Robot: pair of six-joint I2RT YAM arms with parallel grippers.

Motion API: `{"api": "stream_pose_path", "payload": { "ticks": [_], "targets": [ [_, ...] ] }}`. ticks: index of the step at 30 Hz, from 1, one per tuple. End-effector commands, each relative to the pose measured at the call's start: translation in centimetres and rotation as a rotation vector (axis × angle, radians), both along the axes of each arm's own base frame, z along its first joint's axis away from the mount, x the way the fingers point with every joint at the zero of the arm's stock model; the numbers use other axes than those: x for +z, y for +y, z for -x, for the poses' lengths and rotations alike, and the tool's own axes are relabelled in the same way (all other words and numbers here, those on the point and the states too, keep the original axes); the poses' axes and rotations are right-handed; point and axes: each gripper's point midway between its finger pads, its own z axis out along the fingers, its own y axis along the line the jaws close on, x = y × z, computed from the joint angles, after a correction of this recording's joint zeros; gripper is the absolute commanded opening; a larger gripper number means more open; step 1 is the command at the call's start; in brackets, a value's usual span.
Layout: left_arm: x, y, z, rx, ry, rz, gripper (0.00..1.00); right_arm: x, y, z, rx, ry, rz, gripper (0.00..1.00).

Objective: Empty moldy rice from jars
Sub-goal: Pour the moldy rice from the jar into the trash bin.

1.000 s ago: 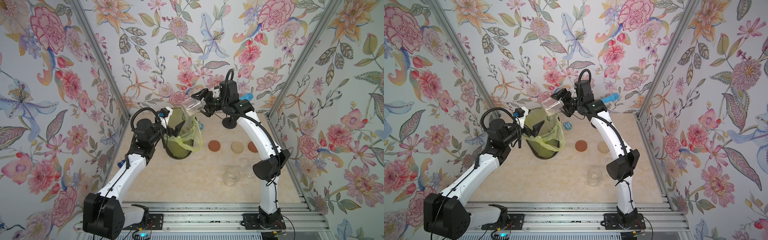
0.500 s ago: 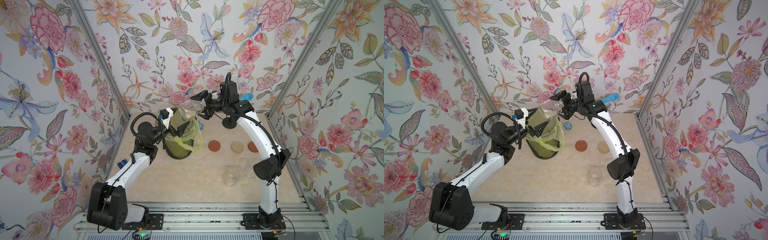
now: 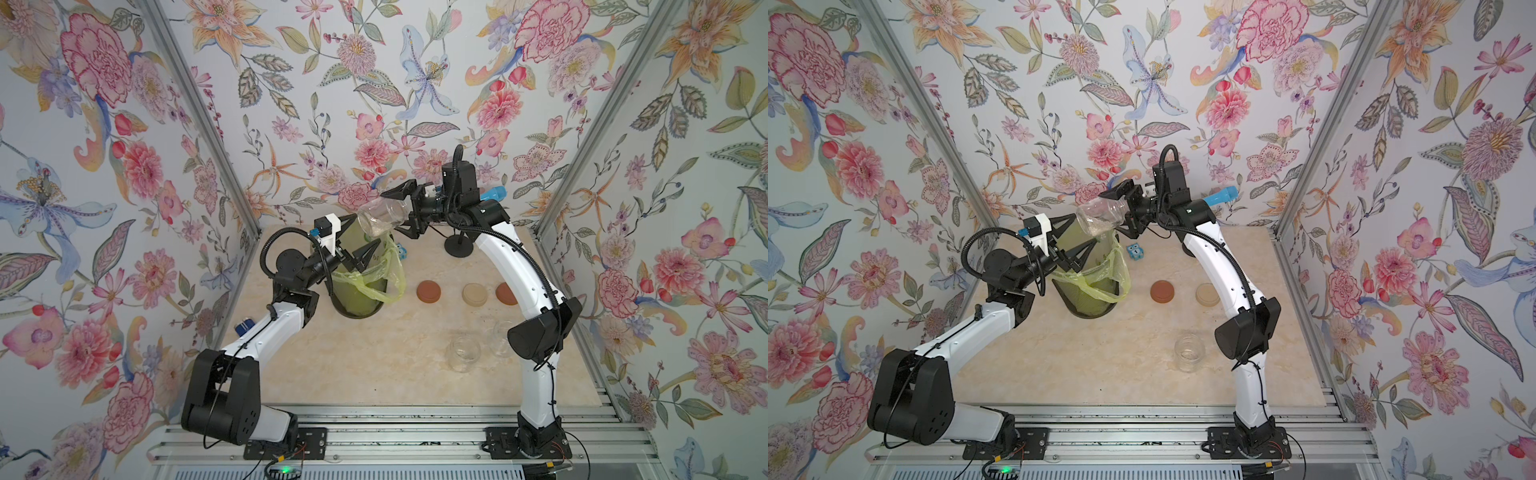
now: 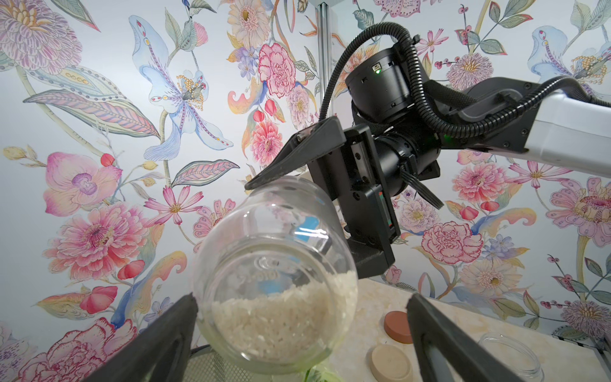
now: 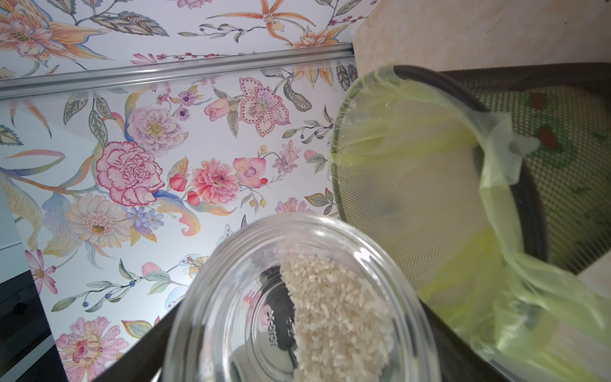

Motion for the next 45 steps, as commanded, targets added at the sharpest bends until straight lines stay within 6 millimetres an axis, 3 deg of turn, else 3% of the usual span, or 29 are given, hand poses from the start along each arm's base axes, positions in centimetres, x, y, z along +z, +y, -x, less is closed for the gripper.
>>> {"api": "stream_pose_path", "payload": {
  "ticks": [1, 12, 19, 24, 37, 38, 45],
  "targets": [
    [0.8, -0.3, 1.1, -0.024, -0.041, 0.024, 0.99, 4.1, 1.5, 2.9, 0.091, -0.067, -0.089, 0.00],
    [-0.5, 1.7, 1.3, 0.114, -0.045, -0.034, 1.00, 3.5, 3.9, 4.4, 0.137, -0.067, -0.084, 0.00],
    [-0.3, 2.2, 1.9, 0.084, -0.034, -0.028, 1.00, 3.3, 5.2, 5.4, 0.173, -0.068, -0.086, 0.00],
    [-0.1, 3.7, 2.3, 0.071, -0.031, 0.015, 1.00, 3.7, 5.2, 5.8, 0.194, -0.086, -0.090, 0.00],
    [1.2, 3.8, 3.2, -0.006, -0.047, 0.113, 0.97, 3.5, 5.4, 5.9, 0.213, -0.090, -0.091, 0.00],
    [1.3, 3.9, 3.2, -0.010, -0.049, 0.129, 0.97, 3.4, 6.3, 7.0, 0.241, -0.088, -0.092, 0.00],
    [1.1, 4.0, 3.0, -0.026, -0.042, 0.175, 0.95, 3.7, 6.6, 7.1, 0.247, -0.090, -0.101, 0.00]
  ]
}}
